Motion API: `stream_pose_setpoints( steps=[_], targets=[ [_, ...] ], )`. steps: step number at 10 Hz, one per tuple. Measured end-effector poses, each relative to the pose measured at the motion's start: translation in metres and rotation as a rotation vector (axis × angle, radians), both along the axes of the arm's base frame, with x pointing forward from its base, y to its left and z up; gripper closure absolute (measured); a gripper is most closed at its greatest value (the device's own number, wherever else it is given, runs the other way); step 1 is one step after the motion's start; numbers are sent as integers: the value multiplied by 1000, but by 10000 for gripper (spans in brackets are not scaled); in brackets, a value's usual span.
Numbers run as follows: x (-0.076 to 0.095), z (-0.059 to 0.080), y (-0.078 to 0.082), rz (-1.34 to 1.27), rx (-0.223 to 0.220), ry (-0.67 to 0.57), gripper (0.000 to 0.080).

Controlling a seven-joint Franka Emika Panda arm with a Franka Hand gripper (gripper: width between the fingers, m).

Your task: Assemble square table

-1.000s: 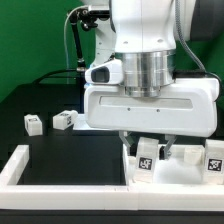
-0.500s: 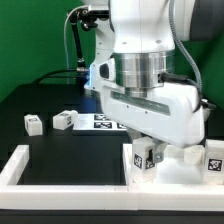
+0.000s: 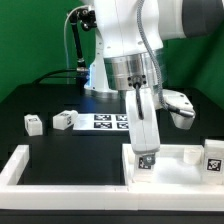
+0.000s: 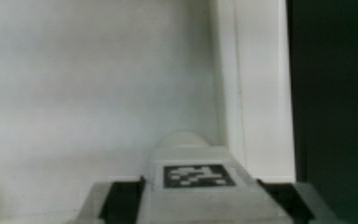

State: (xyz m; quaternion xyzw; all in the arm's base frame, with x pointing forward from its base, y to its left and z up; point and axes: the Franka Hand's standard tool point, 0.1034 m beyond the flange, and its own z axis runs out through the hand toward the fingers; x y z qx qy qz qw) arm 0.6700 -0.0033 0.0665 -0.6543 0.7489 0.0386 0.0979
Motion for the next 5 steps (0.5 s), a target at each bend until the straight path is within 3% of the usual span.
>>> stream_pose_setpoints(
  steps=[1,2,3,4,5],
  targets=[
    [0,0,0,25,-3,-5,506],
    [0,0,0,69,-12,-11,325],
    [-1,-1,-1,306,-50,-45,211],
    [-1,0,2,441,-62,-66,211],
    [-2,2,2,500,-70,-81,162]
  ],
)
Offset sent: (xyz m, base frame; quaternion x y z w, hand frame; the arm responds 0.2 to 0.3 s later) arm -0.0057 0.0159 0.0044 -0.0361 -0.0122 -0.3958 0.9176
